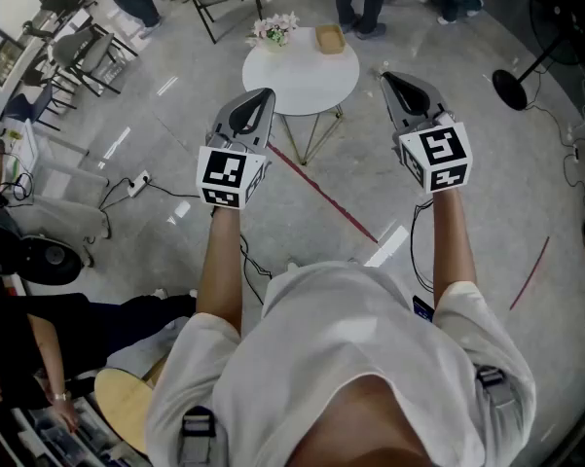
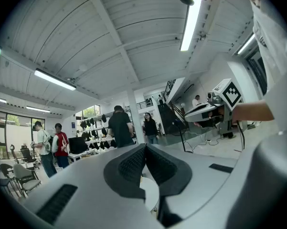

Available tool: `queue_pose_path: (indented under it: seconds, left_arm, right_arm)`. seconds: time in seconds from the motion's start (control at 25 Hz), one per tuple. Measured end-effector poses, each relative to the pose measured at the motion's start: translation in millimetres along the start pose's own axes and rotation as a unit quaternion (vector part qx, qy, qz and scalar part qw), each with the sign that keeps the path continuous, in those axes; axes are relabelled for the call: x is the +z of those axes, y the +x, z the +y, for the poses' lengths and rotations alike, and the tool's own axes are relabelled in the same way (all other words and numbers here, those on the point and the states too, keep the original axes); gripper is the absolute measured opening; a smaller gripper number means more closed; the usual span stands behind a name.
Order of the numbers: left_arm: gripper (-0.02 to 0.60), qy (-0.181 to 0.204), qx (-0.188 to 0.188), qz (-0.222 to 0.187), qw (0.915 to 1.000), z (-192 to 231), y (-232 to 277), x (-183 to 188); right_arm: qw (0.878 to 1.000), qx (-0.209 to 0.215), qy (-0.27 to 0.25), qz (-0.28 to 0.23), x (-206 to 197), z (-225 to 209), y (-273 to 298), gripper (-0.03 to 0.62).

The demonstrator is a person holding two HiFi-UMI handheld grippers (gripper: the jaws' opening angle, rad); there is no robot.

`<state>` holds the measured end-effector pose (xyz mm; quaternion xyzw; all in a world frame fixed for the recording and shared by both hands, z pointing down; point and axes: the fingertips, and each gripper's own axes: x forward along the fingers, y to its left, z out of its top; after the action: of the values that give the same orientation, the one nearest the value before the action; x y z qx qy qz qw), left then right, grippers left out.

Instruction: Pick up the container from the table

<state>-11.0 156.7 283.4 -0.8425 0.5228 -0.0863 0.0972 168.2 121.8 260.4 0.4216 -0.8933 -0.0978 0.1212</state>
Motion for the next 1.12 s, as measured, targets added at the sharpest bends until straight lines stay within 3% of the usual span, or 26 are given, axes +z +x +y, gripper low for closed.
queue_pose_path:
  seconds: [0.56, 0.72, 0.92, 1.12]
  left_arm:
    - [0.015, -0.002, 0.032, 0.010, 0.9994, -45, 36, 4]
    - [0.015, -0.009, 0.045, 0.017, 0.9988, -54, 46, -1]
    - [0.015, -0.013, 0.042, 0.022, 0.9988, -43, 72, -9]
    - [0.015, -0.013, 0.030, 0.021, 0.9992, -1, 102, -33]
  right_arm:
    - [0.999, 0.016, 0.027, -0.017, -27, -56, -18, 0.014]
    - [0.999, 0.020, 0.034, 0.001, -45, -71, -16, 0.014]
    - [0.999, 0.039, 0.009, 0.015, -57, -78, 3, 0.012]
    - [0.999, 0.039, 0.032, 0.010, -61, -79, 56, 0.014]
